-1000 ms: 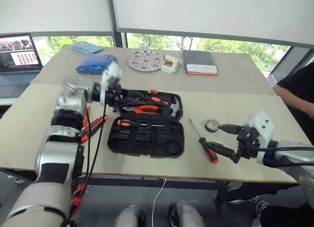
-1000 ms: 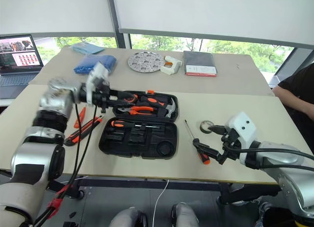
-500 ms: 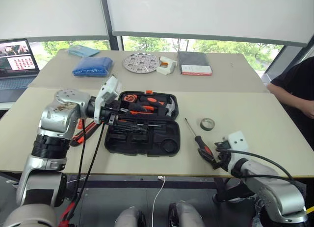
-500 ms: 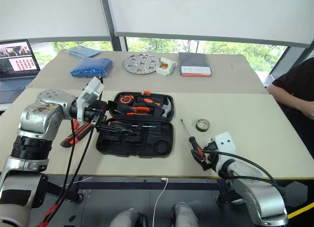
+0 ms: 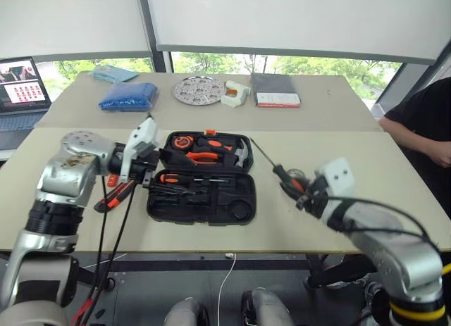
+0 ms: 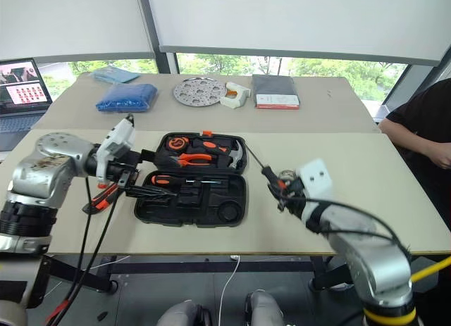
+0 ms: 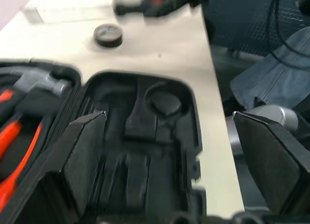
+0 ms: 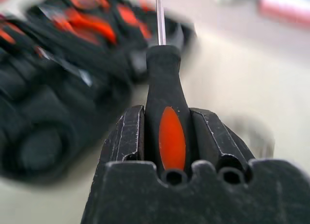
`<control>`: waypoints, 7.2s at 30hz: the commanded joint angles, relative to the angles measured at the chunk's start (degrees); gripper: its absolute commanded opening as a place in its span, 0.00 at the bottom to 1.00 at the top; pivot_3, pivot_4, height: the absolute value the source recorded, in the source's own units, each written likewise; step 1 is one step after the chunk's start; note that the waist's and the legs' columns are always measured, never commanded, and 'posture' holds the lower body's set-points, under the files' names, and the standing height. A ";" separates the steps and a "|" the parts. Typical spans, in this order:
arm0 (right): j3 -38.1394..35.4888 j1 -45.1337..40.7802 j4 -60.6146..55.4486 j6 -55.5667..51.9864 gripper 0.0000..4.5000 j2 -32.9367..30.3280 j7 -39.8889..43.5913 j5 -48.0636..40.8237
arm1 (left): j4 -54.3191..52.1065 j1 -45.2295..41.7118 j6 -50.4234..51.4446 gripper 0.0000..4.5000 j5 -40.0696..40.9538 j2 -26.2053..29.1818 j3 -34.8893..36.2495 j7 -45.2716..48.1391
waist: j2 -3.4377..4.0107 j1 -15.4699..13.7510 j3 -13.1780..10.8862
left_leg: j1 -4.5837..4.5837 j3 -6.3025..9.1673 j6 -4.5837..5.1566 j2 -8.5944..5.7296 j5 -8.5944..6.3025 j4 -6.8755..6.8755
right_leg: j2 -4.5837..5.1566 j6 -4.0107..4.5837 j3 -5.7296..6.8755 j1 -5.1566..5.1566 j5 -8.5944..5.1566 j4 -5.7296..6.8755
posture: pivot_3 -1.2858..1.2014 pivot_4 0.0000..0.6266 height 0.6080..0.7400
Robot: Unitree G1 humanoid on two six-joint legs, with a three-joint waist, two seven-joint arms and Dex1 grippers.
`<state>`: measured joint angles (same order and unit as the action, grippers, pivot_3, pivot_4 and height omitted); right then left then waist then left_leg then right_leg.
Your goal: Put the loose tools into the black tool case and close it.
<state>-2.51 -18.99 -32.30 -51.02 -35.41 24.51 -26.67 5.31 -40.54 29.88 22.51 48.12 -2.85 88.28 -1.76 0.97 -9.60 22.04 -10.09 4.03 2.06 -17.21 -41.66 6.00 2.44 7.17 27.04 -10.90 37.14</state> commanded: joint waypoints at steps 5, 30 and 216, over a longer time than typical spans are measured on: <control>18.31 -16.72 21.04 19.46 0.24 -1.82 21.98 9.99 | -3.59 3.29 -1.06 1.00 0.95 5.57 2.51 0.51 | 0.02 -0.25 -0.03 | 0.15 -0.01 0.01 -0.05 0.00 0.00 | -0.25 0.06 0.04 0.10 -0.03 -0.04 | 0.52 0.24 0.84; 24.88 -26.34 44.99 41.98 0.24 6.53 34.94 24.57 | -8.10 5.82 1.19 1.00 3.62 6.41 4.47 -5.86 | 0.04 -0.09 -0.04 | 0.22 -0.01 -0.05 -0.06 0.03 -0.07 | -0.25 0.05 0.07 0.12 -0.04 0.02 | 0.52 0.24 0.84; -3.98 5.00 -9.48 3.31 1.00 -10.07 13.84 -23.22 | 29.27 -1.70 -19.63 0.01 -13.65 -11.20 -6.72 -5.95 | -0.23 -1.33 -0.10 | 0.51 0.39 0.28 -0.13 -0.07 -0.33 | 0.21 -0.11 0.36 0.02 0.03 -0.10 | 0.52 0.24 0.84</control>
<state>-5.56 -13.25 -40.90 -47.95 -45.51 38.48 -48.63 35.01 -44.11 11.73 11.02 35.75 -8.80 82.29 -1.98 -0.36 -9.70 22.48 -9.71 4.31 1.93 -17.28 -41.97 6.21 2.33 7.49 27.01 -10.87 37.04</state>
